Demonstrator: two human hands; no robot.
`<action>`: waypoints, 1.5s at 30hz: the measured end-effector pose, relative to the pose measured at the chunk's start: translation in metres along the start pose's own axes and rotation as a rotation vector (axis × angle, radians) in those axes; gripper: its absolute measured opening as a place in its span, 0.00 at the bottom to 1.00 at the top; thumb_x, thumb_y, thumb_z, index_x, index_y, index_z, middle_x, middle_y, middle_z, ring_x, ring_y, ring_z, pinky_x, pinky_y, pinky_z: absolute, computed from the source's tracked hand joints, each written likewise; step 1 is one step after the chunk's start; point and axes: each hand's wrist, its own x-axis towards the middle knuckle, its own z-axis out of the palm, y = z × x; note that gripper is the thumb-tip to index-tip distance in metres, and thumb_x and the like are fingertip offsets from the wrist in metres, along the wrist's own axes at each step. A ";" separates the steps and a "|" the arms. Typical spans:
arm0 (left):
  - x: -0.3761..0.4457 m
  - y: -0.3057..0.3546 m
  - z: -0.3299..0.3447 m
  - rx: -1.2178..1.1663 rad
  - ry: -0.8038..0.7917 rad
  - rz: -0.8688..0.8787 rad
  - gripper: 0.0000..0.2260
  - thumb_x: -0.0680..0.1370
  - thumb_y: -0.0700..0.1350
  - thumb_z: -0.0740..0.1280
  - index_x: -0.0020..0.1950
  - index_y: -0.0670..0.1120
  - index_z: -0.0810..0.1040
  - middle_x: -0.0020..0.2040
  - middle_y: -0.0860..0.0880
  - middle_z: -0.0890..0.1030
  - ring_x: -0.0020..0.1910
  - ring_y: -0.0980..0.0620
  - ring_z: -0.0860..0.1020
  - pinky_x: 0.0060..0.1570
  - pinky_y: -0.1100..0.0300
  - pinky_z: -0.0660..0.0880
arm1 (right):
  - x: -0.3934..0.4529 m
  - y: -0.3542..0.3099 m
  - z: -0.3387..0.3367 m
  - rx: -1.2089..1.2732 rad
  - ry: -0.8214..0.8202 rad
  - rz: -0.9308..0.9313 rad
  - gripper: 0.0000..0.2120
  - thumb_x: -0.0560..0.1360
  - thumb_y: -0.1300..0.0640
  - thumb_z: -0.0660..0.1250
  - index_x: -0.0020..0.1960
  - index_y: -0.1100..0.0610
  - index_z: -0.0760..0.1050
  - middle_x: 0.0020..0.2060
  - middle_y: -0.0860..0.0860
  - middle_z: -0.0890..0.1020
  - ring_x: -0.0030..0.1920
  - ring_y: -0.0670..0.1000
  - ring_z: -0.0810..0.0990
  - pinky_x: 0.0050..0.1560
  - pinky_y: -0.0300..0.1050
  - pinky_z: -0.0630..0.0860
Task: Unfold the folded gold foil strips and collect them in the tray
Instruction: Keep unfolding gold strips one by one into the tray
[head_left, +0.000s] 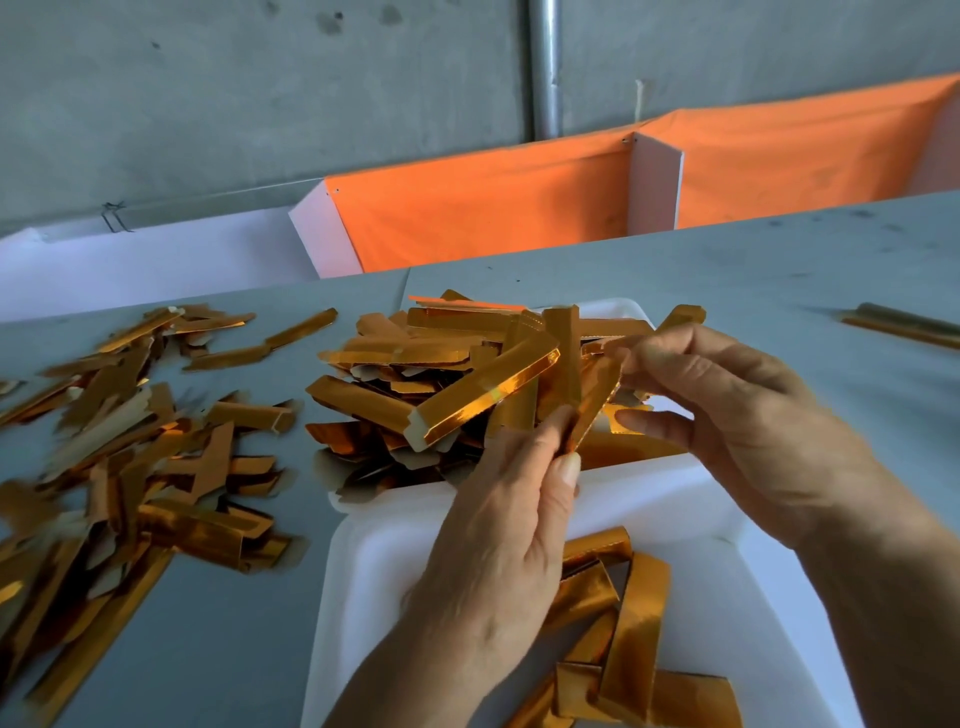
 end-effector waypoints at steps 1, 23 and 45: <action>0.000 0.001 0.000 -0.037 -0.010 -0.012 0.28 0.74 0.60 0.44 0.71 0.55 0.65 0.55 0.58 0.74 0.52 0.65 0.73 0.48 0.76 0.71 | 0.000 0.000 0.000 -0.032 -0.003 -0.017 0.09 0.71 0.50 0.65 0.39 0.51 0.82 0.46 0.49 0.85 0.50 0.47 0.83 0.43 0.41 0.79; 0.001 0.005 -0.001 0.432 0.140 -0.051 0.34 0.72 0.66 0.58 0.76 0.57 0.55 0.66 0.56 0.71 0.62 0.56 0.71 0.55 0.63 0.72 | -0.003 -0.004 0.009 -0.235 0.022 0.084 0.09 0.76 0.63 0.65 0.43 0.57 0.83 0.41 0.51 0.86 0.43 0.52 0.85 0.46 0.41 0.82; 0.003 0.002 -0.008 0.476 -0.008 0.220 0.24 0.76 0.47 0.63 0.71 0.44 0.69 0.59 0.47 0.76 0.57 0.48 0.75 0.51 0.57 0.78 | -0.006 -0.006 -0.012 0.159 -0.218 0.536 0.13 0.60 0.62 0.70 0.44 0.62 0.83 0.44 0.59 0.85 0.40 0.53 0.85 0.32 0.40 0.80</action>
